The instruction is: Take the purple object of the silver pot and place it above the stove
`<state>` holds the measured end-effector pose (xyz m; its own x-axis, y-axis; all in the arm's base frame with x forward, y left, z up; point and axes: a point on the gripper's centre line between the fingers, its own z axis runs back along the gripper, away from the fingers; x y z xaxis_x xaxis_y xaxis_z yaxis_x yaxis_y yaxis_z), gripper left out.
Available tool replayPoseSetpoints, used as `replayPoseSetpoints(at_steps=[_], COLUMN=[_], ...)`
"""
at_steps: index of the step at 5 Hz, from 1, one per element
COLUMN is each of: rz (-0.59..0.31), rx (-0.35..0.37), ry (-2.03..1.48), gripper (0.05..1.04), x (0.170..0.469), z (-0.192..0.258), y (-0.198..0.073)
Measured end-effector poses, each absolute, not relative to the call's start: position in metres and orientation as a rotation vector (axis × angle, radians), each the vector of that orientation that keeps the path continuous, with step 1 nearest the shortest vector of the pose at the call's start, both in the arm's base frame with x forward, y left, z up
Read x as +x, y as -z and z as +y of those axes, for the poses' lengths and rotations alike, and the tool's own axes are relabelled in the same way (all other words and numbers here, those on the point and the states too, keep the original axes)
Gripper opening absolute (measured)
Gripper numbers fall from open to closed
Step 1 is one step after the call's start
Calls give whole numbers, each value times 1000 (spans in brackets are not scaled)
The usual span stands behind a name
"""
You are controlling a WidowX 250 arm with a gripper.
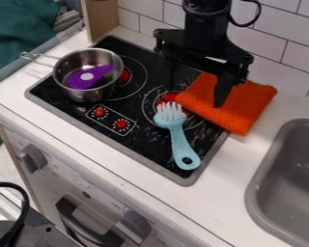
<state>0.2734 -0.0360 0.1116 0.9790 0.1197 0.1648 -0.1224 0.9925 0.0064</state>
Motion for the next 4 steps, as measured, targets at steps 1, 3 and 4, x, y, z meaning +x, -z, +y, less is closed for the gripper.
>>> replayPoseSetpoints(at_steps=[1, 3, 4], rz=[-132, -143, -161], rx=[19, 22, 50], ry=[-118, -193, -152], gripper=[1001, 1001, 1001], x=[270, 290, 307], z=[-35, 30, 65], y=[-103, -98, -101])
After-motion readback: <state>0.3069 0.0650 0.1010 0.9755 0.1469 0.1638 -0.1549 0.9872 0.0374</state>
